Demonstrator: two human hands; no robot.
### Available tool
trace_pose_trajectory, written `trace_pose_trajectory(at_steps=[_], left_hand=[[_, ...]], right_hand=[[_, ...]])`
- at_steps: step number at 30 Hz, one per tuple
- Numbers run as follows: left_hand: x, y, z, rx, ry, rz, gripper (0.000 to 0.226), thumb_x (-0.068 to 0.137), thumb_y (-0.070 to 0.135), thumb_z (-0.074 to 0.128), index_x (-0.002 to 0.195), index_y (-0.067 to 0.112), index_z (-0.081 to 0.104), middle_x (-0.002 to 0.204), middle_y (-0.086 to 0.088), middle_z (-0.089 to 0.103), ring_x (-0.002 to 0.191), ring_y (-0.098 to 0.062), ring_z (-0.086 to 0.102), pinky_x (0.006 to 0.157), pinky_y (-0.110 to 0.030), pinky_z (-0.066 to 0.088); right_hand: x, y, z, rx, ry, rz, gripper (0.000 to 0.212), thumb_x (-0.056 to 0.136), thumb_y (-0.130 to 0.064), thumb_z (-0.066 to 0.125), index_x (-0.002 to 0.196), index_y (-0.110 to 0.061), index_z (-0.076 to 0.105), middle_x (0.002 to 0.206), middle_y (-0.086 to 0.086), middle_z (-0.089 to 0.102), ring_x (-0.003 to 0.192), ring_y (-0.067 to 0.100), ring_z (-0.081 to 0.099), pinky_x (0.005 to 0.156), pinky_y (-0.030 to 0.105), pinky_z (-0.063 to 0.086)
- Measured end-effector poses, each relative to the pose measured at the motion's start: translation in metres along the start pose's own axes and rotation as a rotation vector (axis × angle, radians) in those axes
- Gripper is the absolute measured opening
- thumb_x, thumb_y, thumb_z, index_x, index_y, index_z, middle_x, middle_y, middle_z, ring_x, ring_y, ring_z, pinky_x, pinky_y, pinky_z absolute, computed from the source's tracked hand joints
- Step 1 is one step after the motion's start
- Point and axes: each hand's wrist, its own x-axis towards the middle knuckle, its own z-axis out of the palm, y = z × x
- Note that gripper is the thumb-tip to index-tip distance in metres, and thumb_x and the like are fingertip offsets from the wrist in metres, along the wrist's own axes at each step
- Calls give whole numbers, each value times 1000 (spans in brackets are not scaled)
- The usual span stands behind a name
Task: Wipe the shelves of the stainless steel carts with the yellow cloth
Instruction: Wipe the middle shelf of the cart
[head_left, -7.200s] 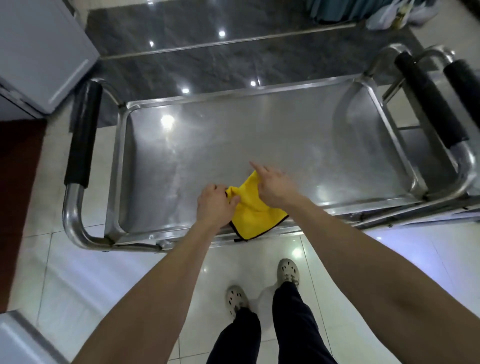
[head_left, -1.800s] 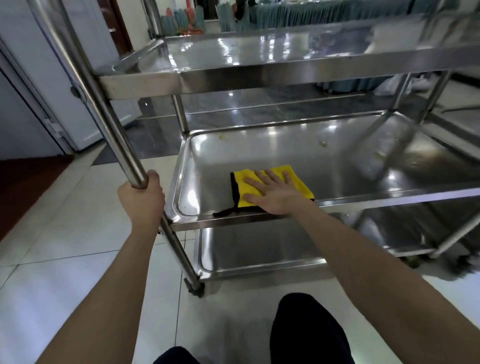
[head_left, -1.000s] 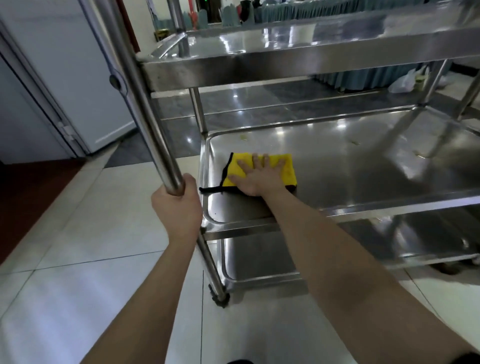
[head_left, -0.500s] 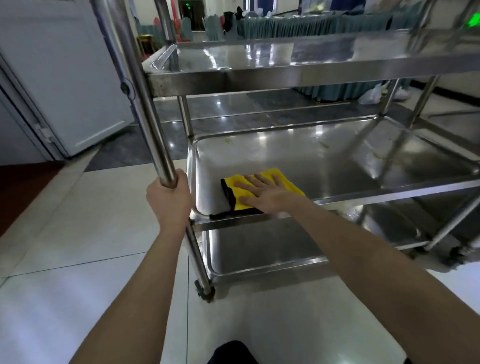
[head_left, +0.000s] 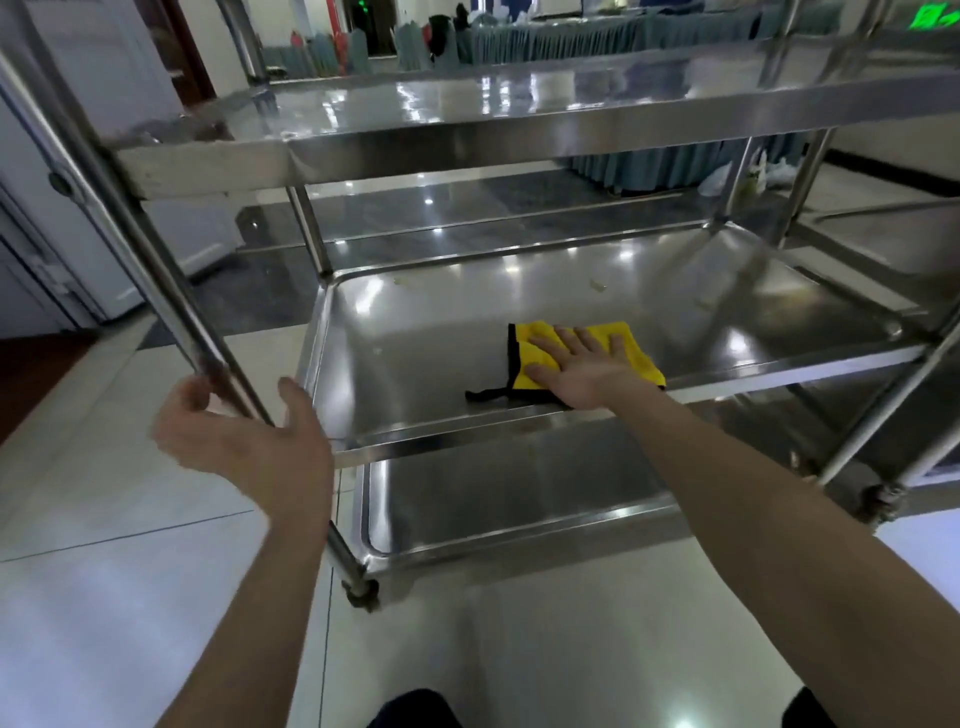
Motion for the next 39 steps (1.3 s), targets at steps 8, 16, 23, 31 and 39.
trace_pose_trajectory(at_steps=[8, 16, 23, 31, 39], left_hand=[[-117, 91, 113, 199, -709, 239, 37, 110, 32, 52, 136, 7, 61, 133, -15, 63, 127, -38, 57, 110, -51, 42], [-152, 110, 183, 525, -977, 316, 48, 106, 6, 29, 136, -13, 62, 137, -45, 58, 118, -62, 63, 97, -68, 53], [-156, 118, 200, 703, -1040, 311, 51, 107, 10, 28, 146, -8, 56, 153, -36, 50, 141, -55, 49, 114, -67, 41], [-171, 126, 207, 880, -1088, 440, 59, 94, 13, 24, 132, -10, 62, 136, -39, 58, 126, -59, 57, 102, -70, 47], [-156, 116, 214, 857, -1150, 347, 68, 107, 45, 12, 162, 16, 40, 171, -12, 33, 161, -34, 24, 132, -49, 17]], right_hand=[[9, 16, 0, 2, -38, -166, 79, 96, -86, 13, 166, -54, -3, 178, -13, -15, 164, 21, -19, 125, 67, -17], [14, 85, -11, 6, -11, -413, 71, 100, -80, 21, 165, -58, 4, 179, -16, -6, 166, 17, -9, 127, 64, -13], [37, 219, -33, -7, 9, -330, 69, 100, -82, 18, 164, -61, 2, 177, -21, -10, 165, 12, -12, 130, 58, -11], [65, 377, -57, 14, 40, -25, 81, 86, -96, 9, 161, -66, -3, 178, -18, -7, 166, 16, -9, 129, 63, -8], [85, 244, -48, -4, 78, -114, 84, 91, -91, 13, 167, -55, 3, 181, -5, -8, 166, 33, -9, 121, 77, -10]])
